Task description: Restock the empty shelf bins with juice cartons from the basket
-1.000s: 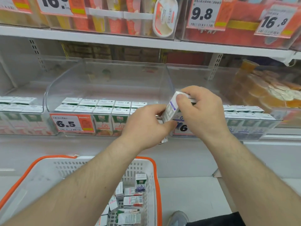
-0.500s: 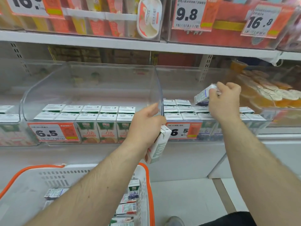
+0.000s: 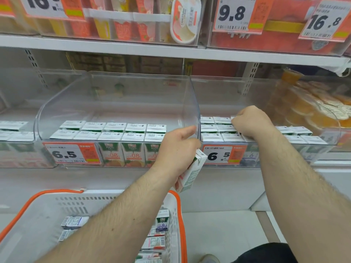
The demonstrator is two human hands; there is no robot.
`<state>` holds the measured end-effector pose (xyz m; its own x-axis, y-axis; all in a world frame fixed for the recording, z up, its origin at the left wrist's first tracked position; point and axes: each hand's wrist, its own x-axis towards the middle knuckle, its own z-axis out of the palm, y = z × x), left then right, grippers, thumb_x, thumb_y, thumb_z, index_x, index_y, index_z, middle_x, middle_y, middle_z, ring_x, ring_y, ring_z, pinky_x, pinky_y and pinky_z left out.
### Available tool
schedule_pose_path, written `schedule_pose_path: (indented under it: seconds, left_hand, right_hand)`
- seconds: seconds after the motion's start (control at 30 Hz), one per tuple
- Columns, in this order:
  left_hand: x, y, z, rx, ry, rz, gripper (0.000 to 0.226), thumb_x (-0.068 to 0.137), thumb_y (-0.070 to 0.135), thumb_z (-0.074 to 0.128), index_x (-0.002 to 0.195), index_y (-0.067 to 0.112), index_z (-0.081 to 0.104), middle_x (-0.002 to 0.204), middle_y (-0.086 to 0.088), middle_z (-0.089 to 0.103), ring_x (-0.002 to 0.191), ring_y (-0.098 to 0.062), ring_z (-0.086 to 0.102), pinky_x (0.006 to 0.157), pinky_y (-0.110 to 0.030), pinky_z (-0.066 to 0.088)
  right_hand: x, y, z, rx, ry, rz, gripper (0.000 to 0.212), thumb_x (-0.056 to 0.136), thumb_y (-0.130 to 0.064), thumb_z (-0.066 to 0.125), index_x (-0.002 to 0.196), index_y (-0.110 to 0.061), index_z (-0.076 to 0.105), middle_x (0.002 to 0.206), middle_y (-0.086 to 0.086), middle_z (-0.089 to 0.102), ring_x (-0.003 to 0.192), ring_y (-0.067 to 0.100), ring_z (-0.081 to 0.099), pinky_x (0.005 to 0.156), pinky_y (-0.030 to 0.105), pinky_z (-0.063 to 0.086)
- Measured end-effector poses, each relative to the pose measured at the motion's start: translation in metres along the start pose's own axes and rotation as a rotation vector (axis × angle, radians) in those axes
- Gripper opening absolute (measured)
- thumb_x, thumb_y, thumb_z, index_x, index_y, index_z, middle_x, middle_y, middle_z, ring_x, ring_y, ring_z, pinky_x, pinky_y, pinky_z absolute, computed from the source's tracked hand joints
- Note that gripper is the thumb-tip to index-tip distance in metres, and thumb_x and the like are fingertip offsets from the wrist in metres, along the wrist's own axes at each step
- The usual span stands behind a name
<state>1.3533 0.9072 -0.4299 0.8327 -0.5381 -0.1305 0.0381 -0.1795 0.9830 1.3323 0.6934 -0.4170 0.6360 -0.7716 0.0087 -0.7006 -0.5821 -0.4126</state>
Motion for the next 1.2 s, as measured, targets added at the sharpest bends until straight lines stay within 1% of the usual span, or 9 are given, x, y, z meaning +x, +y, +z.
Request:
schedule_pose_path:
  seconds: [0.1, 0.17, 0.27, 0.37, 0.5, 0.67, 0.93, 1.1, 1.2]
  left_hand:
    - [-0.001, 0.000, -0.001, -0.017, -0.001, 0.008, 0.050, 0.082, 0.013, 0.059, 0.131, 0.025, 0.062, 0.134, 0.011, 0.060, 0.111, -0.013, 0.063, 0.103, -0.041, 0.047]
    - [-0.002, -0.002, -0.003, -0.048, 0.010, 0.018, 0.043, 0.087, 0.011, 0.058, 0.128, 0.024, 0.063, 0.131, 0.011, 0.062, 0.111, -0.010, 0.061, 0.102, -0.035, 0.047]
    - [-0.008, -0.005, -0.010, -0.120, 0.078, 0.063, 0.023, 0.093, 0.019, 0.058, 0.111, 0.027, 0.068, 0.113, 0.012, 0.069, 0.096, -0.009, 0.064, 0.089, -0.029, 0.050]
    - [-0.019, -0.008, -0.024, -0.220, 0.171, 0.033, 0.016, 0.095, 0.026, 0.053, 0.093, 0.024, 0.069, 0.081, 0.011, 0.067, 0.060, -0.006, 0.058, 0.058, -0.020, 0.046]
    - [-0.028, -0.014, -0.042, -0.297, 0.218, -0.098, 0.030, 0.100, 0.039, 0.043, 0.093, 0.026, 0.070, 0.076, 0.006, 0.066, 0.054, -0.010, 0.057, 0.058, -0.025, 0.044]
    - [-0.034, -0.012, -0.054, -0.505, 0.249, -0.230, 0.039, 0.100, 0.050, 0.042, 0.087, 0.025, 0.069, 0.057, 0.002, 0.066, 0.048, -0.016, 0.057, 0.059, -0.028, 0.048]
    - [-0.037, -0.010, -0.067, -0.621, 0.245, -0.202, 0.036, 0.100, 0.050, 0.042, 0.100, 0.020, 0.064, 0.072, -0.007, 0.073, 0.061, -0.024, 0.069, 0.057, -0.034, 0.053]
    - [-0.039, -0.028, -0.087, -0.512, 0.171, -0.040, 0.042, 0.100, 0.049, 0.039, 0.105, 0.015, 0.063, 0.077, 0.000, 0.074, 0.068, -0.012, 0.069, 0.065, -0.031, 0.048]
    - [-0.042, -0.042, -0.101, -0.420, 0.072, 0.025, 0.038, 0.084, 0.048, 0.064, 0.104, 0.016, 0.066, 0.089, -0.003, 0.074, 0.077, -0.016, 0.067, 0.074, -0.035, 0.048]
  right_hand:
    - [0.002, -0.005, -0.001, -0.049, -0.036, 0.025, 0.016, 0.087, -0.014, 0.042, 0.080, -0.006, 0.054, 0.080, 0.010, 0.058, 0.079, 0.029, 0.047, 0.087, 0.037, 0.041]
    - [0.002, -0.008, -0.001, -0.154, -0.074, 0.055, 0.024, 0.091, -0.018, 0.037, 0.085, -0.009, 0.059, 0.081, 0.006, 0.060, 0.089, 0.030, 0.047, 0.114, 0.054, 0.017]
    - [-0.003, -0.007, -0.001, -0.216, -0.045, 0.058, 0.033, 0.086, -0.017, 0.032, 0.081, -0.012, 0.063, 0.091, 0.007, 0.069, 0.107, 0.031, 0.053, 0.116, 0.061, -0.006]
    - [-0.019, -0.009, -0.006, -0.023, 0.229, -0.018, 0.027, 0.084, -0.015, 0.040, 0.091, -0.016, 0.067, 0.118, 0.007, 0.067, 0.130, 0.030, 0.046, 0.119, 0.052, 0.004]
    - [-0.053, -0.026, -0.020, 0.374, 0.452, -0.212, 0.029, 0.087, -0.013, 0.048, 0.099, -0.017, 0.073, 0.102, -0.002, 0.071, 0.104, 0.019, 0.059, 0.101, 0.033, 0.042]
    - [-0.114, -0.070, -0.007, 0.625, 0.167, -0.400, 0.023, 0.068, -0.006, 0.051, 0.057, -0.022, 0.064, 0.056, -0.009, 0.062, 0.063, 0.010, 0.057, 0.061, 0.024, 0.042]
    - [-0.161, -0.096, 0.026, 0.239, -0.402, -0.590, 0.040, 0.072, -0.018, 0.074, 0.104, -0.032, 0.054, 0.086, -0.007, 0.068, 0.072, 0.011, 0.065, 0.069, 0.033, 0.055]
    - [-0.152, -0.095, 0.028, 0.533, -0.445, -0.423, 0.041, 0.071, 0.000, 0.082, 0.095, -0.021, 0.057, 0.091, 0.010, 0.073, 0.082, 0.029, 0.072, 0.077, 0.049, 0.059]
    - [-0.152, -0.098, 0.028, 0.815, -0.528, -0.309, 0.036, 0.077, 0.014, 0.073, 0.096, -0.011, 0.054, 0.096, 0.018, 0.072, 0.078, 0.028, 0.073, 0.060, 0.037, 0.060]
